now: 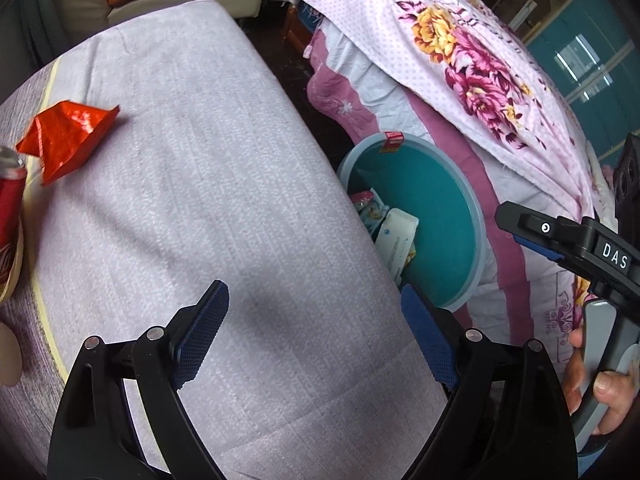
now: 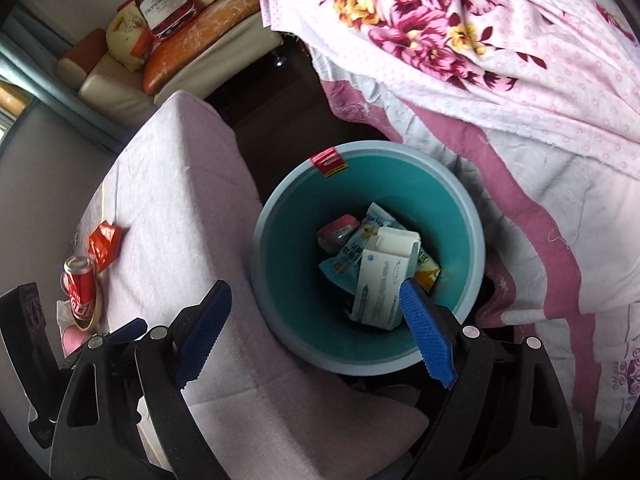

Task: Collect trash
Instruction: 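Move both open tools back to the pink cup and cola can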

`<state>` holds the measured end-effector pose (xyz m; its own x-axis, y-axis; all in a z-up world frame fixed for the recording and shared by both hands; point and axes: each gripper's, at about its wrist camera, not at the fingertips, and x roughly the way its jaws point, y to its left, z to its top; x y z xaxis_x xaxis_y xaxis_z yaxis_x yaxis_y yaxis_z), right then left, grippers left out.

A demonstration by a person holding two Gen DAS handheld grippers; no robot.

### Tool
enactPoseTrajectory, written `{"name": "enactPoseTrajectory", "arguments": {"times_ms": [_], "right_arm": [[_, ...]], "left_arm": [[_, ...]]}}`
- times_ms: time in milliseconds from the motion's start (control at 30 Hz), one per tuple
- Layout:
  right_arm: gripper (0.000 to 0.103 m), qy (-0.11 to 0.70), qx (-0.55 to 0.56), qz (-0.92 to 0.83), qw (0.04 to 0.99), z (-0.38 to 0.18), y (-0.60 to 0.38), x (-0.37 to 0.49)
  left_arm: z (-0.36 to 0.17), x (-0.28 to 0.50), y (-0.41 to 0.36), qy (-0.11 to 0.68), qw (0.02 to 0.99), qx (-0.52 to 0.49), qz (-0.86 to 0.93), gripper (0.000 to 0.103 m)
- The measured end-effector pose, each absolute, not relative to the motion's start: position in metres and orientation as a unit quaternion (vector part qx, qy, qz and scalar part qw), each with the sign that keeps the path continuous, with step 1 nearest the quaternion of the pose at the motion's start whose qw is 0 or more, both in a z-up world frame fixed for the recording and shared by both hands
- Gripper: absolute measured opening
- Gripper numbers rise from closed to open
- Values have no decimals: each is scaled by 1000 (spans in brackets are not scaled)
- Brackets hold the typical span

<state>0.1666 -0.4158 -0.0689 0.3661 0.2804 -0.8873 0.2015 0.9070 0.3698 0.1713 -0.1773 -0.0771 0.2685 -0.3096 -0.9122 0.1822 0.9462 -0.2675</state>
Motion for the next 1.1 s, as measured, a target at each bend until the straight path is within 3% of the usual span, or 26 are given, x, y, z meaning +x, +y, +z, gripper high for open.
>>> {"name": "enactPoseTrajectory", "arguments": {"times_ms": [667,1100], "right_arm": [[83,574,160,81,799,-40,-320,157],[83,584,109,153,789,-32,-225,162]], "left_arm": [[-56,131,-80,554,820,-116,-83,92],[-40,95,41,501,824,-253,73,92]]}}
